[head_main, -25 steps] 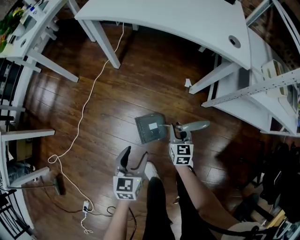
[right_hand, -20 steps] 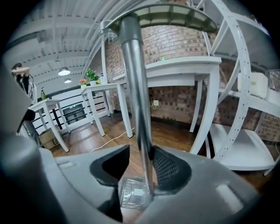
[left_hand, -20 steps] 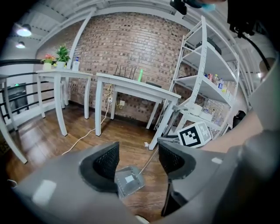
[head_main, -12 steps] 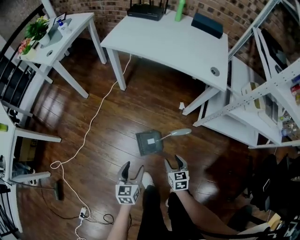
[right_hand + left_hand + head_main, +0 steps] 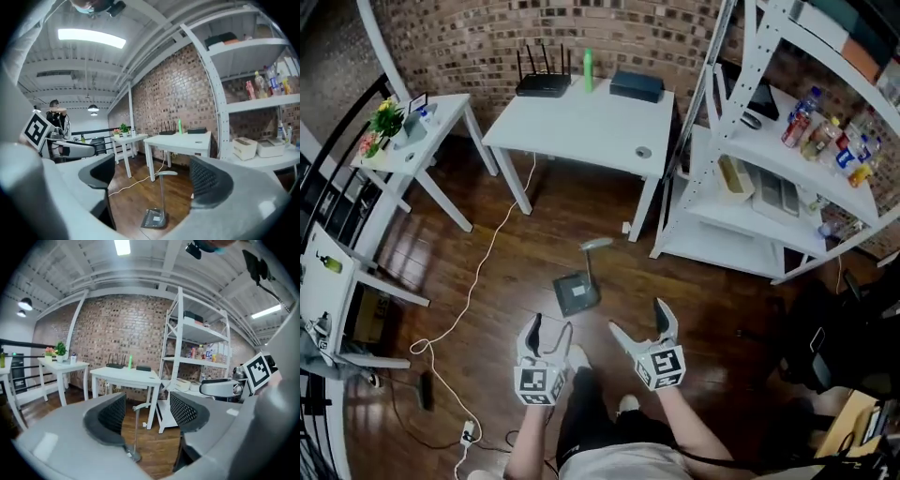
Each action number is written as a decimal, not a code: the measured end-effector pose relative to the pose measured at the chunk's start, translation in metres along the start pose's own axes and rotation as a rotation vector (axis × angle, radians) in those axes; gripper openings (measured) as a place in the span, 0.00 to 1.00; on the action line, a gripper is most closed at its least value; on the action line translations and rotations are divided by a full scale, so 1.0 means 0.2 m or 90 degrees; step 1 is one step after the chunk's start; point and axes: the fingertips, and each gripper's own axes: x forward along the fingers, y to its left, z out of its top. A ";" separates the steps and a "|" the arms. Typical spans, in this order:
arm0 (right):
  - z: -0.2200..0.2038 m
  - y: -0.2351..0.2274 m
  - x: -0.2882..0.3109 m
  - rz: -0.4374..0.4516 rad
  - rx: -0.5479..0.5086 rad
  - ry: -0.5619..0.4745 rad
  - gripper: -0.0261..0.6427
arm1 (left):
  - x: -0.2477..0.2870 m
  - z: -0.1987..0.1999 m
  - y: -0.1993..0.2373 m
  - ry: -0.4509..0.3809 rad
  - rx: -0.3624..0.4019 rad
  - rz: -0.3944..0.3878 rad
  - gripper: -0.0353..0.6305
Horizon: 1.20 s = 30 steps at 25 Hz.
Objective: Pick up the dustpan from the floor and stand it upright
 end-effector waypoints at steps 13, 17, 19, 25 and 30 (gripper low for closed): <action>0.70 0.08 -0.74 -0.086 -0.076 -0.127 0.63 | -0.53 0.64 -0.57 -0.168 0.125 0.057 0.54; 0.74 0.24 -0.80 -0.072 -0.107 -0.129 0.63 | -0.65 0.64 -0.55 -0.183 0.114 0.052 0.48; 0.74 0.29 -0.84 -0.081 -0.110 -0.132 0.63 | -0.72 0.64 -0.55 -0.187 0.098 0.047 0.49; 0.79 0.32 -0.84 -0.100 -0.093 -0.166 0.57 | -0.77 0.66 -0.50 -0.175 0.077 0.039 0.49; 0.87 0.41 -0.72 -0.089 -0.122 -0.169 0.57 | -0.78 0.75 -0.37 -0.186 0.081 0.045 0.50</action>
